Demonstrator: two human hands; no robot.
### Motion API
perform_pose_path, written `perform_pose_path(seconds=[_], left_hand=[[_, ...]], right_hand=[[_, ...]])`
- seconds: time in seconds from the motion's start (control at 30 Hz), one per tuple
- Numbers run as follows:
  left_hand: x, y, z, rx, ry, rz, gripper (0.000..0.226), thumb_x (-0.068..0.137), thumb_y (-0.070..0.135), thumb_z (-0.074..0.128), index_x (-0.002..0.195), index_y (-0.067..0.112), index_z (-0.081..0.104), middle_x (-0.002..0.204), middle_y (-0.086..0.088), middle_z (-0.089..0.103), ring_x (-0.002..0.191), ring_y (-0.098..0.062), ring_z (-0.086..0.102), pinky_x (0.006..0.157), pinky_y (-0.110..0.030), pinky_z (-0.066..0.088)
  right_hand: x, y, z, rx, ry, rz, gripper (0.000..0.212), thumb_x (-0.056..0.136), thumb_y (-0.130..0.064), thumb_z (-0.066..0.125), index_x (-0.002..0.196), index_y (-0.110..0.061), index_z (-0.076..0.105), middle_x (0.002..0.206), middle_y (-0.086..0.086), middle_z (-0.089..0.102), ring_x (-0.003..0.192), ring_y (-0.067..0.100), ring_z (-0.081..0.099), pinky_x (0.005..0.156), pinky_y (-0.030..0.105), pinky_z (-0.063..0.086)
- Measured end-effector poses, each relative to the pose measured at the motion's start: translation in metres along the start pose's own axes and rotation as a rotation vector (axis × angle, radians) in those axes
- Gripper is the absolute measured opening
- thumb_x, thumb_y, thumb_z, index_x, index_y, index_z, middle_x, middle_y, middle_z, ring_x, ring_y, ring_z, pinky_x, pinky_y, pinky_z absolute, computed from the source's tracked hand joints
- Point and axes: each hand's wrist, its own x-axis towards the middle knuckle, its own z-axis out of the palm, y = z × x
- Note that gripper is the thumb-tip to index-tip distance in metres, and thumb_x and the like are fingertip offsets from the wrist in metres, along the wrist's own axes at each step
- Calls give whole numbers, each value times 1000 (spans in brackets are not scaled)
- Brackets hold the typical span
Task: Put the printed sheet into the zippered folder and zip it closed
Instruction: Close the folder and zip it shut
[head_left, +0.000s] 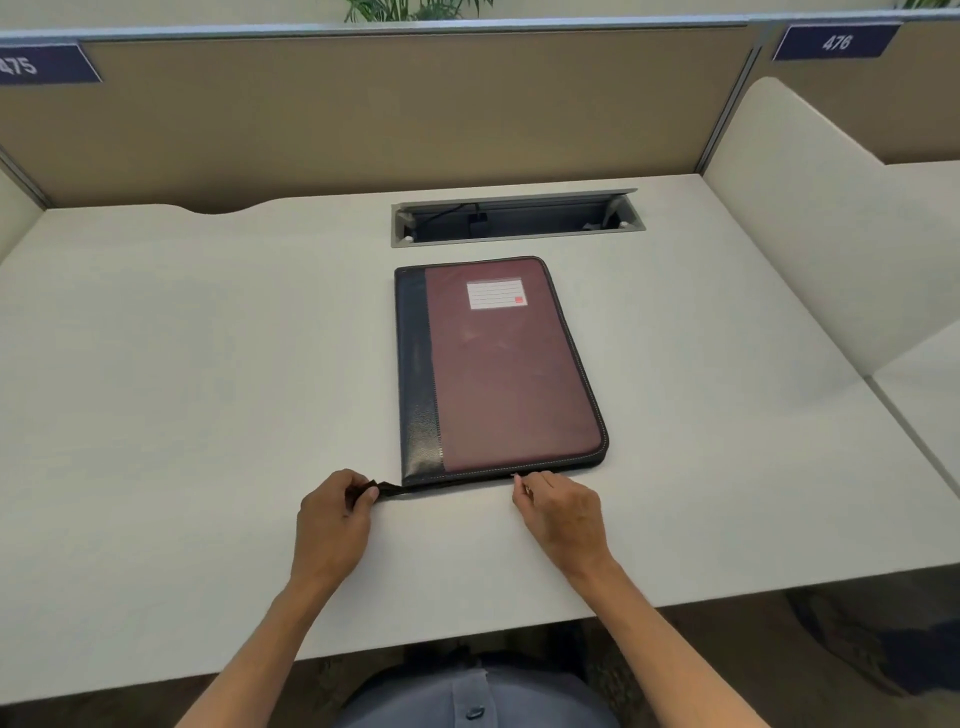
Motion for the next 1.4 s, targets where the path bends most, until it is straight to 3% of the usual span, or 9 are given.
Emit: perform_pose_path(seconds=[0.23,0.53,0.63,0.7,0.83,0.93,1.07,1.2,1.4], left_hand=[[-5,11,6,68,103,-57,10,89,8,64,85,16,60,75,6,62,69,-6,56,58,-19,39],[-5,25,4,201,126,-183,0,90,16,61,90,16,61,84,-2,65,77,-26,59,64,-34,40],[-10,32,14,426,171,0,25,81,9,64,105,7,60,105,-13,64,97,-34,57,78,-43,41],[-14,48,28,548,171,179,54,70,18,64,122,6,53,127,-15,53,121,-36,47,93,-48,35],[-13,93,79,600,-80,576,76,77,49,59,142,15,41,154,-12,32,145,-30,23,112,-50,23],[3,121,118,666,-244,691,79,86,67,45,149,21,33,158,-10,26,148,-31,17,117,-51,20],[23,133,140,765,-386,715,71,92,65,30,152,28,26,159,-11,24,147,-34,18,117,-50,21],[22,125,139,748,-358,793,54,95,41,48,146,24,40,152,-16,38,139,-40,35,111,-55,31],[17,129,143,673,-307,800,51,92,32,56,141,19,49,147,-14,46,135,-41,41,104,-61,37]], right_hand=[[-10,48,-12,28,-2,95,33,75,-7,78,54,-12,53,44,-2,47,41,8,28,39,18,25],[-11,86,-20,72,-3,141,25,78,-12,78,60,-11,60,50,-2,54,42,6,35,44,15,26],[-13,86,-20,93,17,157,22,80,-12,75,63,-11,61,52,-3,55,43,6,35,44,14,25],[-14,87,-20,106,17,155,19,83,-13,73,67,-11,63,55,-3,56,44,8,40,42,16,28],[-15,88,-22,128,8,136,14,86,-16,71,73,-12,66,59,-3,57,47,11,48,41,21,37],[-14,89,-23,132,4,111,10,85,-16,72,76,-13,67,62,-3,60,49,12,52,42,23,40],[-12,93,-23,121,11,90,10,81,-14,74,75,-13,67,63,-3,61,50,13,54,41,24,42],[-4,105,-23,22,43,65,17,78,-16,76,66,-15,64,58,-3,58,48,16,54,35,27,40],[20,125,-19,-72,53,27,18,78,-17,77,66,-15,63,59,-3,58,51,18,56,32,28,35]])
